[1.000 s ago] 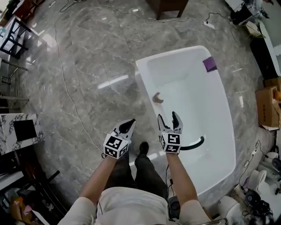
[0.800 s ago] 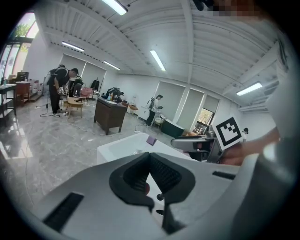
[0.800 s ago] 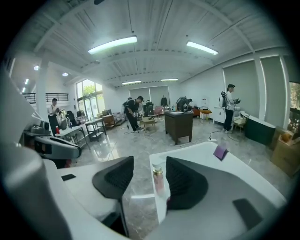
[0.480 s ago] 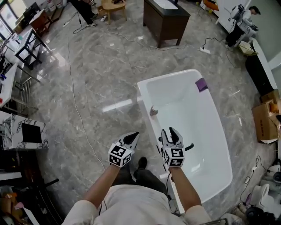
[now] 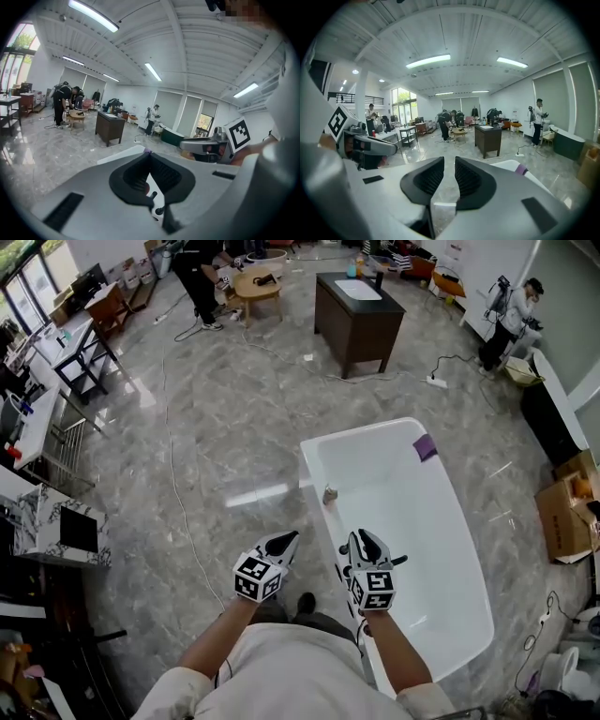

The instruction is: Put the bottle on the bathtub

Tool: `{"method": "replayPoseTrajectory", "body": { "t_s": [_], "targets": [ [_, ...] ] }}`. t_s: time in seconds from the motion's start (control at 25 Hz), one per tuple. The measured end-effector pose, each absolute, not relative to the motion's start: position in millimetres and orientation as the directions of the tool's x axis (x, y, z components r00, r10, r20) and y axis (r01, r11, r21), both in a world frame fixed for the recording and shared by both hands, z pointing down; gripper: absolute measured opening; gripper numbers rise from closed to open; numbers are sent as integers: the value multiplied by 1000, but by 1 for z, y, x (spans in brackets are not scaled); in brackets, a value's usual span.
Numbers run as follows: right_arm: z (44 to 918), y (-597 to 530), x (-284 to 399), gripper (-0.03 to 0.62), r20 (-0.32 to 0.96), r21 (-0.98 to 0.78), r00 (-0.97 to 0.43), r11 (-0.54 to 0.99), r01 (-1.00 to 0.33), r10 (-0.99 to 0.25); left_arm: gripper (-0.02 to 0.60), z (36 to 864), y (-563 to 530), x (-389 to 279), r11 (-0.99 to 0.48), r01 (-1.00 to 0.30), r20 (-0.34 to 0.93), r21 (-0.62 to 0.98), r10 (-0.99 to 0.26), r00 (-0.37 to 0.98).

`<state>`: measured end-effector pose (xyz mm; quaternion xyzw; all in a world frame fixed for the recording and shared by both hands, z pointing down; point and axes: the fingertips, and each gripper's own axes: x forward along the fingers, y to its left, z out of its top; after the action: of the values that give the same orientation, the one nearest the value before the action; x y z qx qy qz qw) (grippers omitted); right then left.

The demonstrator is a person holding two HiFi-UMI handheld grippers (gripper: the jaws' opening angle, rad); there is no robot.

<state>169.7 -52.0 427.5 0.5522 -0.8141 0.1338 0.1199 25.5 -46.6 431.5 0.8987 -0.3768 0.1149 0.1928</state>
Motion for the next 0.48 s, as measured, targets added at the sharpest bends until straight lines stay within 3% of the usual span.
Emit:
{"method": "replayPoseTrajectory", "body": {
  "t_s": [0.48],
  "targets": [
    [383, -21, 133, 57, 289, -79, -343, 335, -939, -894, 8, 391, -34, -1, -733, -632, 304, 251, -560, 771]
  ]
}}
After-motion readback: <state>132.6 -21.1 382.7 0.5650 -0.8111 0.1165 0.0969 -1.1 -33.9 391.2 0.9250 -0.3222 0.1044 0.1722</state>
